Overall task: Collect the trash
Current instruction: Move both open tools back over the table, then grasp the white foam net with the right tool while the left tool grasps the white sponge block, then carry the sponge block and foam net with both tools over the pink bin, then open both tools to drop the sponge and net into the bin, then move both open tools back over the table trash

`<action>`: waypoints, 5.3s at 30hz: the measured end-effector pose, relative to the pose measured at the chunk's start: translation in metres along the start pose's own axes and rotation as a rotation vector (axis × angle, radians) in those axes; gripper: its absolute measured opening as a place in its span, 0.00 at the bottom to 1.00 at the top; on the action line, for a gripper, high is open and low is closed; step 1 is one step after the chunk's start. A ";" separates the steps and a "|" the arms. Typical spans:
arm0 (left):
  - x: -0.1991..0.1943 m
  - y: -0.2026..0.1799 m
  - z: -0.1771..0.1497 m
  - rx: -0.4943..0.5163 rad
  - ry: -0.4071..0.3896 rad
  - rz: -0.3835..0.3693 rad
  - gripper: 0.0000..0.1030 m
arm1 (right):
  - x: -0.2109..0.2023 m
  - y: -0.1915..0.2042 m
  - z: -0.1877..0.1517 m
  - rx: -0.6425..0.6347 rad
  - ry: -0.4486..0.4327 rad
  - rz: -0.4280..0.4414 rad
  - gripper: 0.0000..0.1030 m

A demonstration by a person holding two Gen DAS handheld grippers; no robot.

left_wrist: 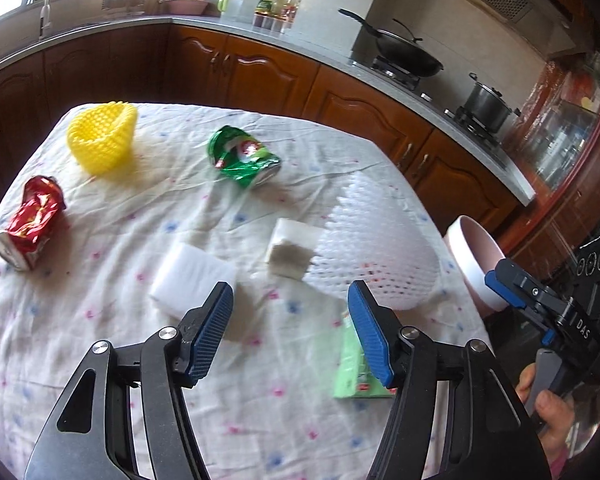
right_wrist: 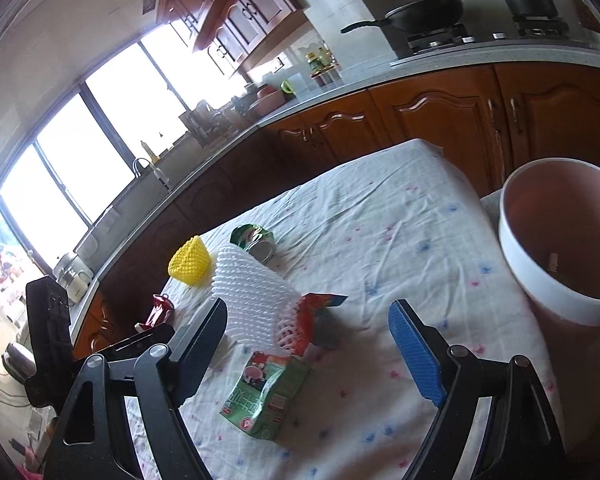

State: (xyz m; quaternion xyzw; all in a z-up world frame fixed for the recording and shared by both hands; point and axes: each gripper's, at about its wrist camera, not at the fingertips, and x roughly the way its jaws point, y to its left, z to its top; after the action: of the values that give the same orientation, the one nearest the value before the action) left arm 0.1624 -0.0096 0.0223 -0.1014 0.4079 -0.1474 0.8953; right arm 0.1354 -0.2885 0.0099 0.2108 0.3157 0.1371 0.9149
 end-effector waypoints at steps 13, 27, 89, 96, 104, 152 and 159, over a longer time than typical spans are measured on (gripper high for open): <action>0.010 0.037 -0.001 -0.019 0.036 0.092 0.77 | 0.030 0.036 0.001 -0.147 0.057 -0.018 0.86; 0.058 0.041 0.001 0.125 0.157 0.196 0.81 | 0.082 0.062 0.003 -0.376 0.182 -0.054 0.78; 0.061 -0.199 0.026 0.413 0.074 -0.212 0.56 | -0.099 -0.099 0.021 0.038 -0.146 -0.349 0.12; 0.081 -0.233 0.030 0.459 0.102 -0.239 0.56 | -0.109 -0.118 0.026 0.067 -0.154 -0.384 0.12; 0.107 -0.274 0.041 0.518 0.136 -0.248 0.56 | -0.112 -0.141 0.040 0.083 -0.148 -0.414 0.13; 0.137 -0.276 0.043 0.453 0.197 -0.232 0.73 | -0.105 -0.169 0.043 0.155 -0.136 -0.347 0.74; 0.109 -0.245 0.043 0.386 0.148 -0.241 0.74 | -0.107 -0.148 0.037 0.137 -0.170 -0.330 0.80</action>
State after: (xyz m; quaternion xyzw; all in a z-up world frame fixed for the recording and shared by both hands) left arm 0.2189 -0.2746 0.0476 0.0345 0.4216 -0.3356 0.8417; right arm 0.0947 -0.4701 0.0223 0.2287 0.2763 -0.0549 0.9318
